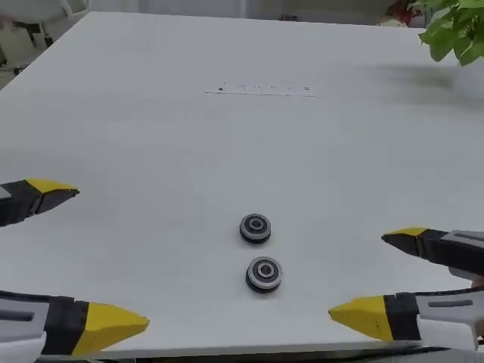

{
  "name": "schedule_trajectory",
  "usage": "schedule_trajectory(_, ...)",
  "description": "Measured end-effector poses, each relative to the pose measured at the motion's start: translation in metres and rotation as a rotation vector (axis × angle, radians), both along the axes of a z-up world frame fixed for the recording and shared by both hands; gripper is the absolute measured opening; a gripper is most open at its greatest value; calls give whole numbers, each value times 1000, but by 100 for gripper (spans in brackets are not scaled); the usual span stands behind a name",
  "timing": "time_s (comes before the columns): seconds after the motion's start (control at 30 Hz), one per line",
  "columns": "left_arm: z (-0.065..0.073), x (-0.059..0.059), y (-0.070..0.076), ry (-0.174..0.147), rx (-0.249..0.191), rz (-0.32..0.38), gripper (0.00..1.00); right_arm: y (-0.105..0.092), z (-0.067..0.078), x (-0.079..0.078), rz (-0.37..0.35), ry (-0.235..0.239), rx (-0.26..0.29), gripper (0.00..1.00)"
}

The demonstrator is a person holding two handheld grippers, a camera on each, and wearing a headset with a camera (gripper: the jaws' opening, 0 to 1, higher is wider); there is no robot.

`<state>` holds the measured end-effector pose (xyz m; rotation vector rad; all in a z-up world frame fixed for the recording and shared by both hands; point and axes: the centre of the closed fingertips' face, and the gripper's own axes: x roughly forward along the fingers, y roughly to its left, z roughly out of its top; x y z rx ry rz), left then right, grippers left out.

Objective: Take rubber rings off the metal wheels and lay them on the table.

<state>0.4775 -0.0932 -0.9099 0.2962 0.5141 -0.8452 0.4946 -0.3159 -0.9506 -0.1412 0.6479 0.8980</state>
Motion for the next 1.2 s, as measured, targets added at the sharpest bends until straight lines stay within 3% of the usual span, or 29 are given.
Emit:
schedule_trajectory(0.23, 3, 1, 4, -13, 2, 12, 100, 4, 13, 7, 1, -44, 10, 87)
schedule_trajectory(0.47, 4, 1, 3, -17, -5, 14, 100, 7, 23, 29, -16, -94, 8, 85)
schedule_trajectory(0.6, 4, 0, 4, -18, 8, 13, 100, 20, 33, 46, -27, -132, 44, 85)
schedule_trajectory(0.67, 5, 0, 5, -22, 1, 20, 100, 28, 34, 48, -1, -124, 65, 85)
schedule_trajectory(0.9, 3, 1, 0, -12, -12, 11, 100, 26, 36, 60, -6, -136, 56, 84)
schedule_trajectory(1.03, 2, 3, -2, -2, 0, 0, 100, 29, 52, 76, -25, -178, 76, 83)
schedule_trajectory(1.2, 8, 11, -6, -19, 6, -16, 100, 45, 73, 93, -7, -221, 131, 79)
